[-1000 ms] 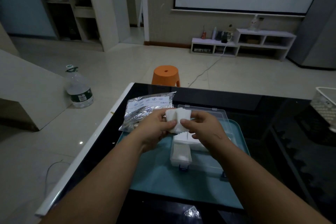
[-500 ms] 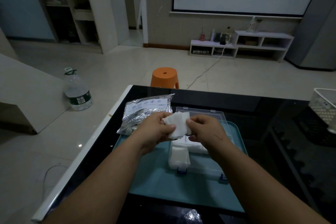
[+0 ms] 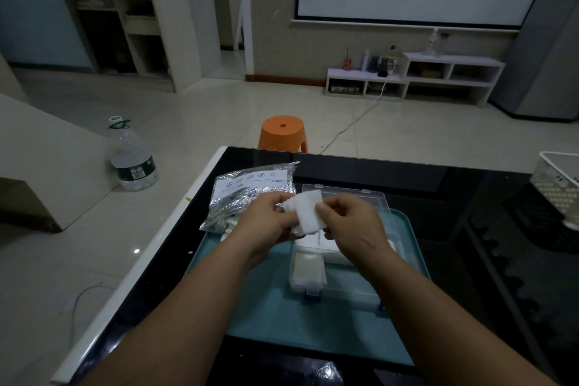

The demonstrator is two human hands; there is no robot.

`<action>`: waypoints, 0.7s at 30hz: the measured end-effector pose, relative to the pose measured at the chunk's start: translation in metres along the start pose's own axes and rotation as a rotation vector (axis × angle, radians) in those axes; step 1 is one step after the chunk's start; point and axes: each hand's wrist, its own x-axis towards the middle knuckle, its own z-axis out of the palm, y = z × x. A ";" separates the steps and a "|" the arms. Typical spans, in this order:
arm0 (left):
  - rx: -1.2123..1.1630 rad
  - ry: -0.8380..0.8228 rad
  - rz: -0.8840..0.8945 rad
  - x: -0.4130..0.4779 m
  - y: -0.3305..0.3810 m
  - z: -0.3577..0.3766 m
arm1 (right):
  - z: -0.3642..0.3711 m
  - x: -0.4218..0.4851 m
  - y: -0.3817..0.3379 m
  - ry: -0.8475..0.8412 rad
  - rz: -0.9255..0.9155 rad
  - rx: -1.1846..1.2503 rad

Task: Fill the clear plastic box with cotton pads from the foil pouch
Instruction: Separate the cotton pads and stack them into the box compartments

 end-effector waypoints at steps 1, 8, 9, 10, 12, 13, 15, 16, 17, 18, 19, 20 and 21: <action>-0.005 -0.019 -0.003 -0.001 0.000 0.001 | 0.001 0.001 0.003 0.027 -0.006 -0.047; -0.195 -0.064 -0.068 -0.006 0.005 0.006 | 0.001 0.001 0.006 0.134 0.004 -0.101; -0.159 -0.061 -0.054 -0.006 0.004 0.007 | 0.001 0.001 0.005 0.131 0.007 -0.092; -0.130 -0.044 -0.042 -0.005 0.003 0.008 | 0.000 0.001 0.003 0.125 0.017 -0.077; -0.115 0.013 -0.039 -0.004 0.001 0.009 | -0.001 0.000 0.000 0.076 0.088 -0.001; -0.109 0.037 -0.037 -0.003 0.000 0.009 | -0.001 0.000 -0.002 0.033 0.141 0.059; -0.061 0.071 -0.032 -0.002 -0.001 0.007 | -0.002 0.000 -0.005 -0.030 0.220 0.134; -0.051 0.078 -0.027 0.000 -0.002 0.007 | -0.003 -0.001 -0.006 -0.044 0.244 0.164; -0.064 0.078 -0.021 0.001 -0.004 0.008 | -0.004 -0.001 -0.008 -0.050 0.261 0.209; -0.104 0.074 -0.018 -0.001 -0.003 0.010 | -0.005 -0.001 -0.009 -0.050 0.274 0.268; -0.172 0.071 -0.029 -0.002 -0.003 0.013 | -0.005 -0.001 -0.009 -0.055 0.288 0.334; -0.249 0.068 -0.056 -0.003 -0.002 0.015 | -0.006 -0.002 -0.010 -0.068 0.303 0.396; -0.321 0.050 -0.092 -0.003 -0.001 0.017 | -0.006 -0.002 -0.012 -0.085 0.320 0.446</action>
